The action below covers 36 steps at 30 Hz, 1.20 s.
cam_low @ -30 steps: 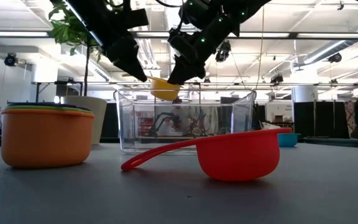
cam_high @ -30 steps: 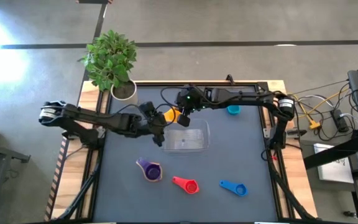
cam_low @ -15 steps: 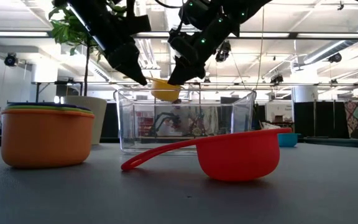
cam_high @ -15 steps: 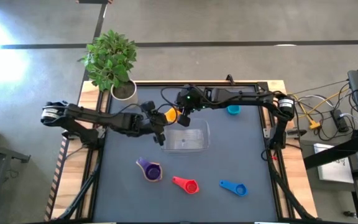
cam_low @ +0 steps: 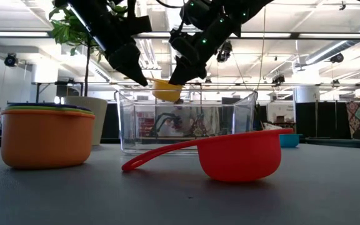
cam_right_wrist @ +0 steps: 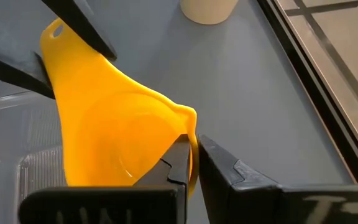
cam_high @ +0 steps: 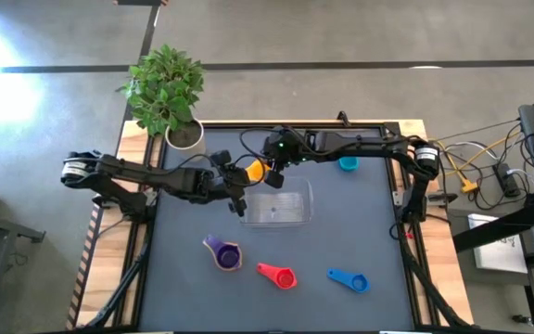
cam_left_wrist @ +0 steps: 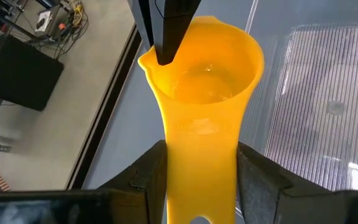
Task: Nest measuring cups in basket
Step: Stack the yellow measuring cup on top of the violet measuring cup
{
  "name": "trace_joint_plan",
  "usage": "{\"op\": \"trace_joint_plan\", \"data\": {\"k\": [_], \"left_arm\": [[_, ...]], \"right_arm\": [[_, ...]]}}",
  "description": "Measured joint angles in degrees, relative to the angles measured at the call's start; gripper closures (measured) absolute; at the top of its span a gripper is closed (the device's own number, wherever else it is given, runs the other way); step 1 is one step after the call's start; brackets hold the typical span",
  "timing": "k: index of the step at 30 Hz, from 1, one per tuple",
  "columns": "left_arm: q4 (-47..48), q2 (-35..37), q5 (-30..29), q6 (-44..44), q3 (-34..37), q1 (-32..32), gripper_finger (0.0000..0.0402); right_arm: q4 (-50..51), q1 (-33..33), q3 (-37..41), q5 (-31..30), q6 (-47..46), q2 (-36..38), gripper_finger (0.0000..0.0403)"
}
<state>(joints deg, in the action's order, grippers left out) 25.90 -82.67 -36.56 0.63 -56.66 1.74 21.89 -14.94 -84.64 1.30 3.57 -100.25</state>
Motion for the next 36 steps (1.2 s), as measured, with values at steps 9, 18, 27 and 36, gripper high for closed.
{"op": "trace_joint_plan", "data": {"k": [9, 18, 27, 36], "left_arm": [[2.3, 0.2, -0.4, 1.7, 0.0, 0.0, 0.0270], [5.8, 2.8, 3.7, 4.4, 0.1, 0.1, 0.0270], [9.7, 13.8, 11.2, 7.3, 1.7, 5.8, 0.0270], [5.5, 24.5, 22.5, 12.3, 12.7, 16.7, 0.0270]], "right_arm": [[1.0, 0.0, 0.0, 0.2, 0.2, 0.0, 0.0344], [7.5, 0.1, -0.7, 0.5, 0.9, 1.7, 0.0286], [10.8, 0.1, 1.7, 0.2, 0.9, 10.5, 0.0262], [1.6, 0.0, 11.8, 0.2, 0.2, 19.9, 0.0272]]}}
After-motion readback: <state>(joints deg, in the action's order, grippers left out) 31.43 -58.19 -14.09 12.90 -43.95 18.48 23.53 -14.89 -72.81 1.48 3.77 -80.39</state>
